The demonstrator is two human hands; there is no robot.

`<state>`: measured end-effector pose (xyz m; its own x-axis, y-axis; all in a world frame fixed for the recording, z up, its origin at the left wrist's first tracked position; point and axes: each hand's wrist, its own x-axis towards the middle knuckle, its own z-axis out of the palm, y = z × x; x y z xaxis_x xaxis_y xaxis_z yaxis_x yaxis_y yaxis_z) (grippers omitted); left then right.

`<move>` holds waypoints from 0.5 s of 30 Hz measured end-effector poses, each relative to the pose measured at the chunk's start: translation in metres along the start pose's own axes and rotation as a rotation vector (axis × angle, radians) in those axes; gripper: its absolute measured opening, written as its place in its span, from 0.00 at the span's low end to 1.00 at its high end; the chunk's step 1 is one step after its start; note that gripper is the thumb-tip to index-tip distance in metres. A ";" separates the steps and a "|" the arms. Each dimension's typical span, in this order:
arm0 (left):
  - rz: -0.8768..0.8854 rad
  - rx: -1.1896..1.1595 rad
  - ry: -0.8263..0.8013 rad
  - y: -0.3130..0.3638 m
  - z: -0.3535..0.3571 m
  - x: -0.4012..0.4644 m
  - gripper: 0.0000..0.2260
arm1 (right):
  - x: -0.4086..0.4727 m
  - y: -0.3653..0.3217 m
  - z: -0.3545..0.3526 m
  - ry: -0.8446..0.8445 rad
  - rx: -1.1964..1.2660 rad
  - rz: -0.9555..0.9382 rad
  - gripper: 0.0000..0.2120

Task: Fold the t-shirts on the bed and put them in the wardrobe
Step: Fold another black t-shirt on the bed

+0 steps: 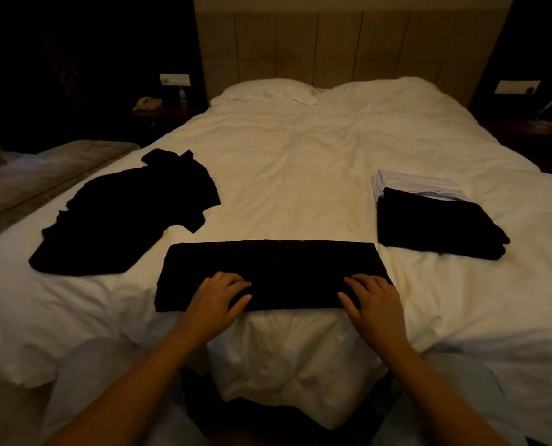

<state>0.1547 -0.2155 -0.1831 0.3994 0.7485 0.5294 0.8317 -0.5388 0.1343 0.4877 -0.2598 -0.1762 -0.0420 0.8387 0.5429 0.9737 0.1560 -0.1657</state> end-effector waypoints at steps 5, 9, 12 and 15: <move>-0.047 -0.084 -0.118 0.027 0.004 0.049 0.30 | -0.004 0.001 -0.002 -0.041 -0.056 0.149 0.25; -0.075 -0.111 -0.225 0.034 0.015 0.094 0.26 | 0.022 0.000 -0.005 0.026 0.017 0.216 0.19; -0.084 -0.055 -0.265 0.031 0.026 0.116 0.22 | 0.052 -0.003 0.002 -0.024 0.106 0.174 0.21; -0.185 -0.017 -0.235 0.015 0.028 0.122 0.21 | 0.085 -0.005 0.013 -0.151 0.134 0.113 0.22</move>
<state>0.2273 -0.1213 -0.1400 0.3214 0.9026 0.2865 0.8930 -0.3895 0.2253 0.4763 -0.1826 -0.1397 0.0227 0.9218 0.3871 0.9363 0.1161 -0.3314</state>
